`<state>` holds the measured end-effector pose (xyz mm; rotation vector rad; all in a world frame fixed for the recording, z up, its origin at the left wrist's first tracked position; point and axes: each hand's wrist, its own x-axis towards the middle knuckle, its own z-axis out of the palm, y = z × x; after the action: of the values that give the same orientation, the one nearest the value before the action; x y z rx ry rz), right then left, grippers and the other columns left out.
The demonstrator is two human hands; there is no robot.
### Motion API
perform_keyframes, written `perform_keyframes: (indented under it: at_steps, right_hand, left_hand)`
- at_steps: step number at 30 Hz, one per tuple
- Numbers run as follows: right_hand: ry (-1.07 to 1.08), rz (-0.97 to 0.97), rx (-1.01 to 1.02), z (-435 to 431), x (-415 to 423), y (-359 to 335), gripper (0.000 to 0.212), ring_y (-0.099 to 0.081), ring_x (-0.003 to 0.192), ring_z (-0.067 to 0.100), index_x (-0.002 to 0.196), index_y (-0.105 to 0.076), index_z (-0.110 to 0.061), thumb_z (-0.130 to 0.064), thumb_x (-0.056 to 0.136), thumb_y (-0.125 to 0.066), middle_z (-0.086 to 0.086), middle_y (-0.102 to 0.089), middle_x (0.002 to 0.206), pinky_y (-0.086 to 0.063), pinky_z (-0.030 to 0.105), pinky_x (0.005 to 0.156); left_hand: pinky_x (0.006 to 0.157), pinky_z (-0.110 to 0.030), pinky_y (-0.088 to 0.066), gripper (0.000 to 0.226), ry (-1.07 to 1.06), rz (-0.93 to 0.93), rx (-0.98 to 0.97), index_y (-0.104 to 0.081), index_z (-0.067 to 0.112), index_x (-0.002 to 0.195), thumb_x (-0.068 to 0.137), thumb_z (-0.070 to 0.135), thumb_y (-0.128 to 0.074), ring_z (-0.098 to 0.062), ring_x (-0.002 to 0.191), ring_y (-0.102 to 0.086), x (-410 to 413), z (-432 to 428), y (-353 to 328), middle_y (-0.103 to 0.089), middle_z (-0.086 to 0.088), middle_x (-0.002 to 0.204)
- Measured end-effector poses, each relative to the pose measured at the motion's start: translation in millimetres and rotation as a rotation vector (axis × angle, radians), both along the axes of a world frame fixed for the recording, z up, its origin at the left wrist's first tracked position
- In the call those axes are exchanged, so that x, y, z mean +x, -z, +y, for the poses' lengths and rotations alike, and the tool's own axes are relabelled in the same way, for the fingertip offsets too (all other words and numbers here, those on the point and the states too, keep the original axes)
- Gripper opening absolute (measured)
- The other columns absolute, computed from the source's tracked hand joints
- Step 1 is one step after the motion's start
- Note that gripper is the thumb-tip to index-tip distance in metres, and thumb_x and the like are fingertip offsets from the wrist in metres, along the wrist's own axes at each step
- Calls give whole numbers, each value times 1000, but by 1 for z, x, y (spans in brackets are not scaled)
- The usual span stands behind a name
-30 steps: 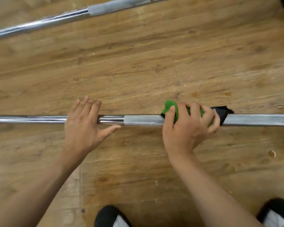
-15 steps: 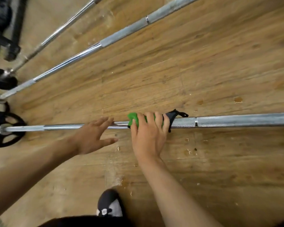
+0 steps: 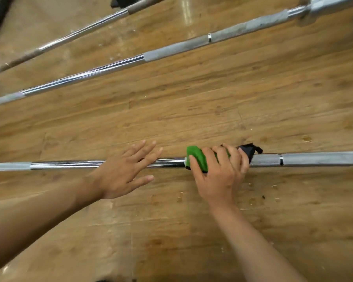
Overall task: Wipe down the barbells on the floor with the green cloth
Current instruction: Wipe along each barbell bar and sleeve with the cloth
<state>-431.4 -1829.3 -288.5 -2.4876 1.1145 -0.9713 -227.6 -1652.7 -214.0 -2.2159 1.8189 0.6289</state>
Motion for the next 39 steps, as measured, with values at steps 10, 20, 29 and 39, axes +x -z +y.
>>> perform_keyframes:
  at_steps: [10,20,29,39]
  right_hand:
    - [200,196,-32,-1,7,-4,49,-49,131,41,125,-70,-12,-47,94,-59,24,-53,140,-9,49,126]
    - [353,329,58,33,46,-20,40,-48,117,43,113,-76,-14,-37,95,-48,22,-59,121,-30,61,115]
    - [11,258,-23,26,18,-12,37,-54,111,36,119,-74,-18,-40,99,-53,15,-63,120,-32,55,116]
    - [331,109,115,27,33,-17,19,-52,117,37,98,-76,-17,-28,90,-63,13,-63,112,-24,56,122]
  left_hand:
    - [131,-50,-9,71,409,-66,-369,-12,26,168,109,64,-20,-34,161,-12,55,-1,38,-17,-17,173]
    - [128,-51,-15,69,400,-94,-400,-16,29,167,109,66,-17,-38,157,-27,55,0,40,-33,-20,167]
    - [127,-53,-17,73,321,-147,-351,-16,30,168,107,70,-22,-36,157,-27,42,1,34,-31,-17,168]
    - [125,-54,-24,77,304,-204,-352,-24,23,165,104,69,-28,-34,153,-37,37,-1,37,-40,-16,164]
